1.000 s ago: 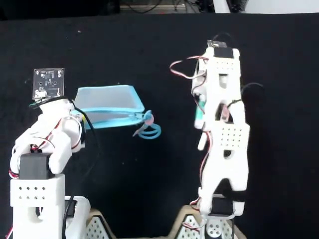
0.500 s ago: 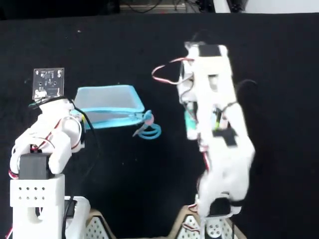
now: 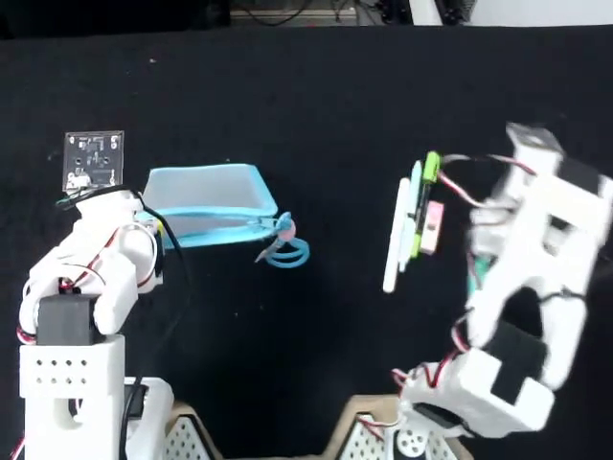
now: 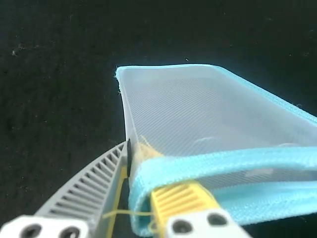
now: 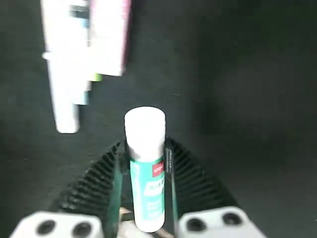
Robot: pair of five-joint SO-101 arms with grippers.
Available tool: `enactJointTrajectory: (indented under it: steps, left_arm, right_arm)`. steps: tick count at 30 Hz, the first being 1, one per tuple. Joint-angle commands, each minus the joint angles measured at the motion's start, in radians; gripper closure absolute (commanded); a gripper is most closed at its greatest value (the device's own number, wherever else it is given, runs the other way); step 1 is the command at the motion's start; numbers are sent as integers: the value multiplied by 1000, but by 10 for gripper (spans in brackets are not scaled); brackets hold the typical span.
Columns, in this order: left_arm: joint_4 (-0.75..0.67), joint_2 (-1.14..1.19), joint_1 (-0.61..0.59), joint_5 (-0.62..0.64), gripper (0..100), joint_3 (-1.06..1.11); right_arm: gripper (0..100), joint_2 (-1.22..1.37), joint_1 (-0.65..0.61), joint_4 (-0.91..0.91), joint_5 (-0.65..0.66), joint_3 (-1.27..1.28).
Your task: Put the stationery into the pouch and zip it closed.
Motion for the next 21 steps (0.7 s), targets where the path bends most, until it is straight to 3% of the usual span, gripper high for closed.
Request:
enactJointTrajectory:
  steps: [1,7,11,17,21]
  left_arm:
    - [-9,-26,10,9,968,-28]
    - [-9,-26,10,9,967,-21]
    - [-9,-26,10,9,967,-21]
    - [-9,-26,10,9,967,-21]
    - [-9,-26,10,9,967,-21]
  right_arm:
    - [988,-64,126,-104,150,70]
    - [987,-64,267,-288,350,229]
    - [985,-64,293,-316,460,292]
    - [828,-64,292,-311,470,315]
    - [843,-68,269,-242,471,286]
